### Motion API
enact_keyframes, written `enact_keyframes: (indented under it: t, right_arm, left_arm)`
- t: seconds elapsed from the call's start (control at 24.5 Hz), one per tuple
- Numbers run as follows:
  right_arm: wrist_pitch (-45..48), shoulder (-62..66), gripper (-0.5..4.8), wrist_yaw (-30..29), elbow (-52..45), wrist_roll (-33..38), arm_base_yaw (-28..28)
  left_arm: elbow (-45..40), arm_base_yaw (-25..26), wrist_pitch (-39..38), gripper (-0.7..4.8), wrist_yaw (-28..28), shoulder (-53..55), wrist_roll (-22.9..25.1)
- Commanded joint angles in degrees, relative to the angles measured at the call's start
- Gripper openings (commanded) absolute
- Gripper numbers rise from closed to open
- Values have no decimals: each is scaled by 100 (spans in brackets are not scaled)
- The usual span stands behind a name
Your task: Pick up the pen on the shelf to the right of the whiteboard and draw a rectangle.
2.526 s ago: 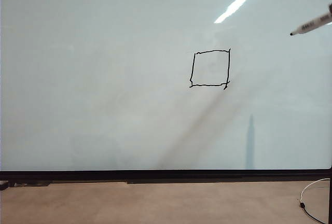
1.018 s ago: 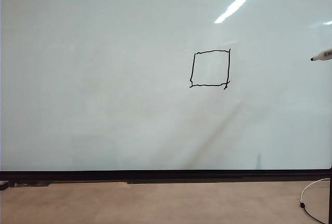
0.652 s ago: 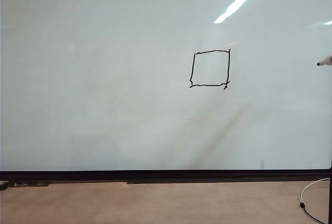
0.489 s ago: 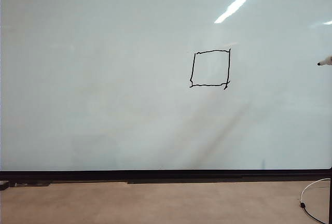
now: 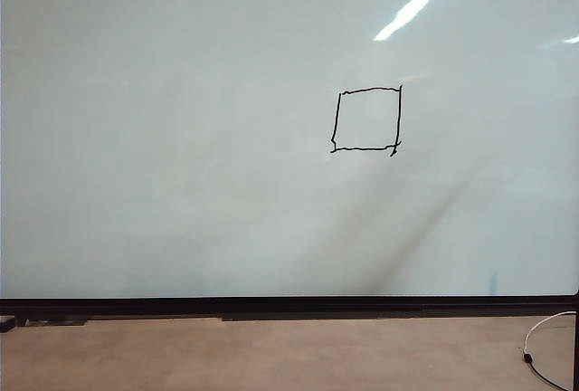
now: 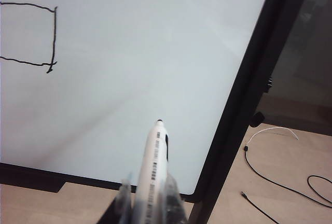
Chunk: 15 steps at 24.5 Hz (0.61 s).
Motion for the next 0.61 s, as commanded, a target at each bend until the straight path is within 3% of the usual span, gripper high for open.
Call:
enact_keyframes:
  t: [0.04,0.61]
  right_arm:
    - [177,2,-5,-190,20,90,-273]
    - [87,2,-4,-144,20,85,-354]
  left_arm:
    - [17,0,33,-4,2,4,26]
    - [17,0,33,-4,2,4,26]
